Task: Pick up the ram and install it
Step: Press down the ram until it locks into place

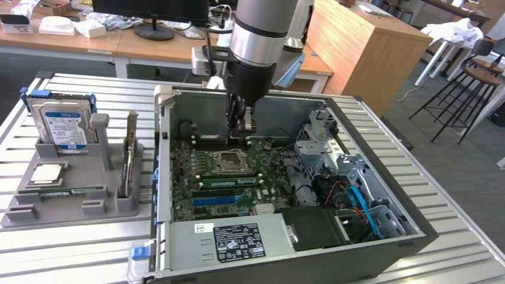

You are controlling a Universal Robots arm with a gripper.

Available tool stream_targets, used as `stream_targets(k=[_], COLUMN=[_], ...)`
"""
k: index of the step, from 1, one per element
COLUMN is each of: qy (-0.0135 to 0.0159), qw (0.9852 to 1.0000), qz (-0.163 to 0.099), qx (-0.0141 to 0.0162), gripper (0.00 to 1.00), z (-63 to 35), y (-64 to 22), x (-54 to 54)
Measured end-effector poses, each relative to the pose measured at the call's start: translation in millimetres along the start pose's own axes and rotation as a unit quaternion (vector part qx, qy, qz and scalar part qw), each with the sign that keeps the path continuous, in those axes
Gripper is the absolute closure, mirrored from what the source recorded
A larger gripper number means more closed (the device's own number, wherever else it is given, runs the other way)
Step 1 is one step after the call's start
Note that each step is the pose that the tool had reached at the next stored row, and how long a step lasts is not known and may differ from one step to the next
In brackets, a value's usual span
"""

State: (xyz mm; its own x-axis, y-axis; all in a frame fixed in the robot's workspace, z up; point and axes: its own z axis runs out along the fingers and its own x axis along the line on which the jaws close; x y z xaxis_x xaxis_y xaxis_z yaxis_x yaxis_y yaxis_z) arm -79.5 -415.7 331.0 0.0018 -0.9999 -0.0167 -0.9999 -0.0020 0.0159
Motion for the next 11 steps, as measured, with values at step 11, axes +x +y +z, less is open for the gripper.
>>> stream_targets(k=[11], qy=[0.0000], qw=[1.0000], qz=[0.000], qx=[-0.0002], gripper=[0.90], z=[-0.3], y=[-20.3], x=[0.1])
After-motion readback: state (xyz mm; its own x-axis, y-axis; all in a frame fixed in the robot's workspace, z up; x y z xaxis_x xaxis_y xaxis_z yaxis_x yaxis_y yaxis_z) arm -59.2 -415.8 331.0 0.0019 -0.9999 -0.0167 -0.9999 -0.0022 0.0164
